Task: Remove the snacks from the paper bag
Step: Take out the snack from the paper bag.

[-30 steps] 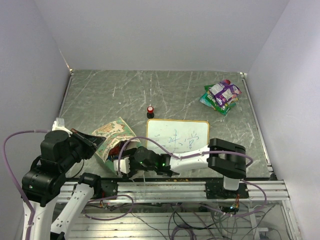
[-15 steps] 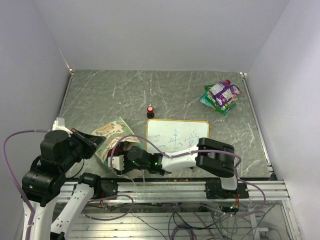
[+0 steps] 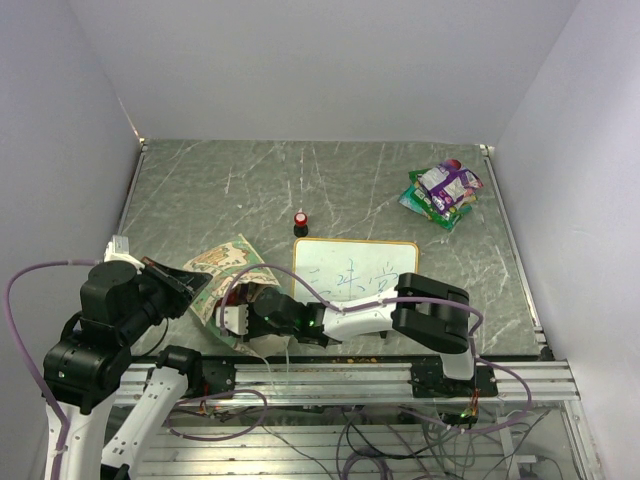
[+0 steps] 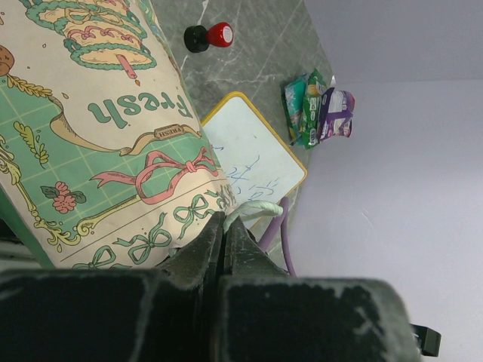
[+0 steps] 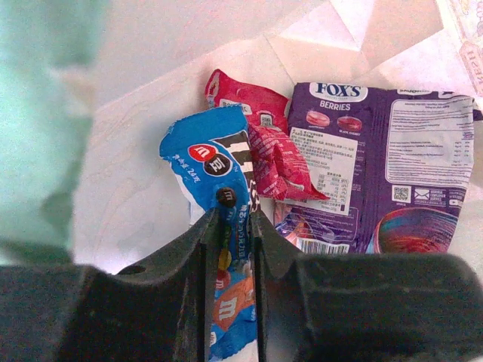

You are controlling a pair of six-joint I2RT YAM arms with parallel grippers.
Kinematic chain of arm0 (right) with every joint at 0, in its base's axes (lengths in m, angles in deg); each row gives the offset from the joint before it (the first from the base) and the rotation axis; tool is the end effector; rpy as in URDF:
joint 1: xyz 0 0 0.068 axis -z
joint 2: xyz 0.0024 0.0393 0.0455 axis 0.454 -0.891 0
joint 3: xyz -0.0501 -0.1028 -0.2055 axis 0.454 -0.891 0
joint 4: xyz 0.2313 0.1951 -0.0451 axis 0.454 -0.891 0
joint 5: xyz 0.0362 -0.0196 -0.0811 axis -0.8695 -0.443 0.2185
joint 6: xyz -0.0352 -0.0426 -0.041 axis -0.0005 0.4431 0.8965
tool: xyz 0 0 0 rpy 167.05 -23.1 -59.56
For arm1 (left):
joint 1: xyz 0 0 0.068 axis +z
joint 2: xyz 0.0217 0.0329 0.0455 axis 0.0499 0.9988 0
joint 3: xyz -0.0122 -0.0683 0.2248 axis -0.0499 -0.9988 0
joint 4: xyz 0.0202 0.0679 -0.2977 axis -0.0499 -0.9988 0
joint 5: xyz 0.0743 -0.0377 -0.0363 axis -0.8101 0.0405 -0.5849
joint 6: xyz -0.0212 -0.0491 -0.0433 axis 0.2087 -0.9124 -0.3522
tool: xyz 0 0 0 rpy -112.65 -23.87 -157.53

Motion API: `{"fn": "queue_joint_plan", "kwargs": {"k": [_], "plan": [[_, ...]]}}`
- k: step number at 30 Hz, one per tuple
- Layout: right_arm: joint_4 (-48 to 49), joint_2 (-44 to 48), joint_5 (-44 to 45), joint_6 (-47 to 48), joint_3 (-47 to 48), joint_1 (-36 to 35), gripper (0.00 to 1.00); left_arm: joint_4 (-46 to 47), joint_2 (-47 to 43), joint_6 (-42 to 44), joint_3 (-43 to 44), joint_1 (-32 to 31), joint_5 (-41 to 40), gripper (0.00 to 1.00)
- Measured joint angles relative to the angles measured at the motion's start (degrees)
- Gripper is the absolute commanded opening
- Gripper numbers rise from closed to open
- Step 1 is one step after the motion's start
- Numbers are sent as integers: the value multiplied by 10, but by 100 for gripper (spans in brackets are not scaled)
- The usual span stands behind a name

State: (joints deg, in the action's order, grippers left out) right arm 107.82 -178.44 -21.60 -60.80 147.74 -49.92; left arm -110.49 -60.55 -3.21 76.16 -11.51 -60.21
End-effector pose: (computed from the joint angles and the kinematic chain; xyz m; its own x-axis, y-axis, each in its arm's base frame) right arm 0.1041 0.4409 0.0764 0.3584 -0.4882 -0.7957 -0.9042 0.0307 -0.4261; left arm 0.1212 -0.0351 0.3838 -0.4585 -0.8339 -0.3072 -0.3021 0.4714 -0.8286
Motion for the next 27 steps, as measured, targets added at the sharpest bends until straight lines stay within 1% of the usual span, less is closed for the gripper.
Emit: {"fn": "queue_joint_plan", "kwargs": {"k": [3,8,14,27], "plan": [[-3,0,3,0,0,0,15,0,-1,-1,0,0,0,7],[-5,5,4,0,0,0,9,0,-2,-5,0,0,0,7],[-7,23,3,0,0,0,0,0,-2,-4,1,0,-2,7],[-10,80,5,-8,-16,1,0,0,-2,-4,1,0,-2,7]]}}
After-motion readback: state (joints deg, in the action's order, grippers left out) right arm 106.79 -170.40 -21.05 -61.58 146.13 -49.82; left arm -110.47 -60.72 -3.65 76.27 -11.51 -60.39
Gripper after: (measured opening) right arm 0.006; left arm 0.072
